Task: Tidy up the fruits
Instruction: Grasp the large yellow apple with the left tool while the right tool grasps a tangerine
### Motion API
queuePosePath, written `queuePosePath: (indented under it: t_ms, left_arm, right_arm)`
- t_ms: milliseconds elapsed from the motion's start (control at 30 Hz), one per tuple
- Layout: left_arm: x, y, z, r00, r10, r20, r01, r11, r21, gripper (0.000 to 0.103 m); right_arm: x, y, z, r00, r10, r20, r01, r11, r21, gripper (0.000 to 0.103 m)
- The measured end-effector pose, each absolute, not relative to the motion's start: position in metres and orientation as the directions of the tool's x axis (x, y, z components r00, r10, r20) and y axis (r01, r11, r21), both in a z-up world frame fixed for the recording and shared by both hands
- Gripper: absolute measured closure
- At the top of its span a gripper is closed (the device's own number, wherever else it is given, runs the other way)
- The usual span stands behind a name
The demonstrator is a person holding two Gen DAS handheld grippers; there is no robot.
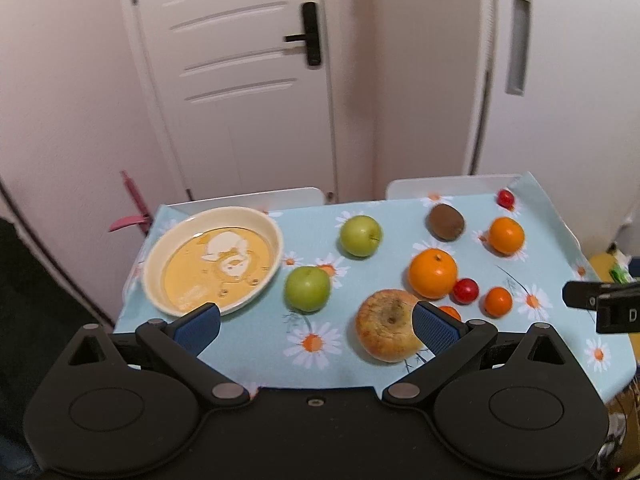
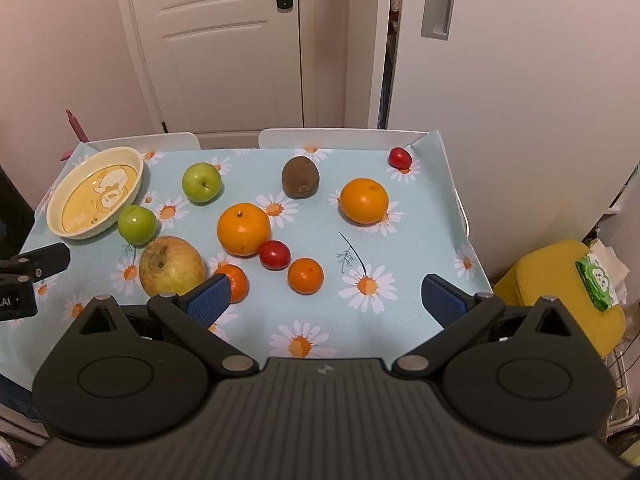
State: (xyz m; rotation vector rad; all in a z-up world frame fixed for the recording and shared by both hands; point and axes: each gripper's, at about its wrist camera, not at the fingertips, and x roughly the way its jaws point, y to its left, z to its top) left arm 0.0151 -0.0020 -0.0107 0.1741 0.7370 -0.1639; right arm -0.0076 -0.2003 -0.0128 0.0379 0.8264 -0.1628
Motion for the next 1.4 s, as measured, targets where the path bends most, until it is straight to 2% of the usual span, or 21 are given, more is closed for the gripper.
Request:
queuePosePath:
  t_ms: [133,267,633,833,1000,1133,1233,1400]
  left_arm:
    - [0.019,-0.010,-0.027,0.725,-0.133,-0.675,0.287,0.950,0.121,0.000]
    - [0.022,-0.025,-0.044,0.734,-0.128,-0.667,0.319,0.932,0.172,0.000]
    - [0.042,-0.055,-0.098,0.729,-0.076,-0.680,0.286,0.937,0.202,0.000]
    - [0.053,-0.070,-0.118,0.720,-0.056,-0.691,0.280,0.935,0.216,0.002]
    - [0.061,-0.075,-0.126,0.709,-0.049,-0.703,0.276,0.937,0.213,0.009]
    - [0.066,-0.077,-0.130,0.703,-0.048,-0.710,0.274,0.939,0.208,0.013]
    - [0.066,-0.079,-0.132,0.691,-0.065,-0.720,0.288,0.938,0.191,0.023]
    - [0.064,-0.081,-0.133,0.699,-0.054,-0.713,0.277,0.940,0.200,0.023]
  right_arm:
    - [-0.005,-0.207,-0.028,0.676,-0.117,-0.728,0.123,0.991,-0.044,0.000]
    - [0.006,-0.215,-0.046,0.677,-0.079,-0.732,0.050,0.997,-0.061,0.000]
    - [0.047,-0.231,-0.099,0.671,0.079,-0.737,-0.191,0.979,-0.069,0.000]
    - [0.059,-0.238,-0.118,0.649,0.129,-0.750,-0.257,0.965,-0.057,0.000]
    - [0.064,-0.239,-0.127,0.627,0.164,-0.761,-0.295,0.955,-0.037,0.005]
    - [0.066,-0.237,-0.130,0.621,0.183,-0.762,-0.325,0.945,-0.037,0.014]
    - [0.070,-0.237,-0.132,0.610,0.196,-0.767,-0.339,0.940,-0.029,0.021]
    - [0.073,-0.236,-0.134,0.607,0.209,-0.767,-0.353,0.935,-0.024,0.027]
